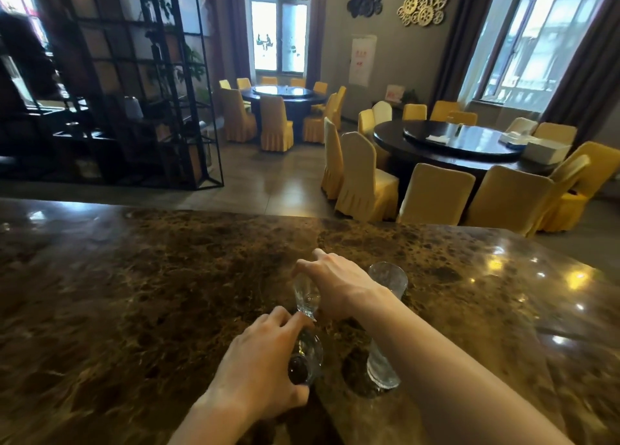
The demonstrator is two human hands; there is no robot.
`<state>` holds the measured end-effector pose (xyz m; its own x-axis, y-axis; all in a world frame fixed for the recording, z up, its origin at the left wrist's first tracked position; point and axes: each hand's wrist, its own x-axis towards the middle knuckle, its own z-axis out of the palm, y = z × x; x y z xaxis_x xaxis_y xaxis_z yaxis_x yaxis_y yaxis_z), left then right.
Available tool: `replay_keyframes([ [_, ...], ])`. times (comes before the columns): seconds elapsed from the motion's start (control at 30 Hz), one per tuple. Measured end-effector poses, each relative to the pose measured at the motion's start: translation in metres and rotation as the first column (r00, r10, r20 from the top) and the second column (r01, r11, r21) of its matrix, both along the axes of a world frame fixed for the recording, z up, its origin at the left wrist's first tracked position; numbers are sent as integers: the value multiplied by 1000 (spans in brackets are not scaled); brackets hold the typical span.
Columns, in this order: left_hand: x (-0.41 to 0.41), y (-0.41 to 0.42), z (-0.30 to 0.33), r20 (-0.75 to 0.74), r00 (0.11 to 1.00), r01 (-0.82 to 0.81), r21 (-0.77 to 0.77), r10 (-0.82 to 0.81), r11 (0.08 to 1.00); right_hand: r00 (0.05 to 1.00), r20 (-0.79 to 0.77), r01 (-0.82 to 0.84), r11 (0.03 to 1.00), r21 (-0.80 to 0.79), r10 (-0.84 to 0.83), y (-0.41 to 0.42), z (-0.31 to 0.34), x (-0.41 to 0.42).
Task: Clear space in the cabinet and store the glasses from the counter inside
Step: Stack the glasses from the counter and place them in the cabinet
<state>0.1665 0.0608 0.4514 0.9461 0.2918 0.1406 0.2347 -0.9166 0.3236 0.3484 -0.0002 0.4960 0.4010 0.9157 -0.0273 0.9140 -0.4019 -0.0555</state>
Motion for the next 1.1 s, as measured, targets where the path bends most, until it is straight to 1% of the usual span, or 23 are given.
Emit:
replay_keyframes([
  [0.2, -79, -5, 19, 82, 995, 51, -4, -51, 999, 996, 64, 64, 998, 17, -64, -21, 35, -77],
  [0.33, -133, -8, 15, 82, 994, 74, -18, -72, 997, 992, 37, 124, 992, 26, -125, -36, 40, -132],
  [0.5, -180, -16, 7, 38, 995, 95, -39, -93, 995, 986, 8, 167, 985, 35, -167, -63, 27, -187],
  [0.7, -211, -28, -17, -2, 997, 81, -73, -81, 994, 979, -17, 202, 979, -19, -203, -97, -8, -233],
  [0.83, -222, -34, -46, -60, 998, 29, -100, -35, 995, 978, -57, 197, 978, -74, -201, -115, -41, -249],
  [1.1, -218, -48, -120, -158, 986, -78, -157, 53, 985, 969, -140, 183, 971, -152, -205, -146, -142, -251],
])
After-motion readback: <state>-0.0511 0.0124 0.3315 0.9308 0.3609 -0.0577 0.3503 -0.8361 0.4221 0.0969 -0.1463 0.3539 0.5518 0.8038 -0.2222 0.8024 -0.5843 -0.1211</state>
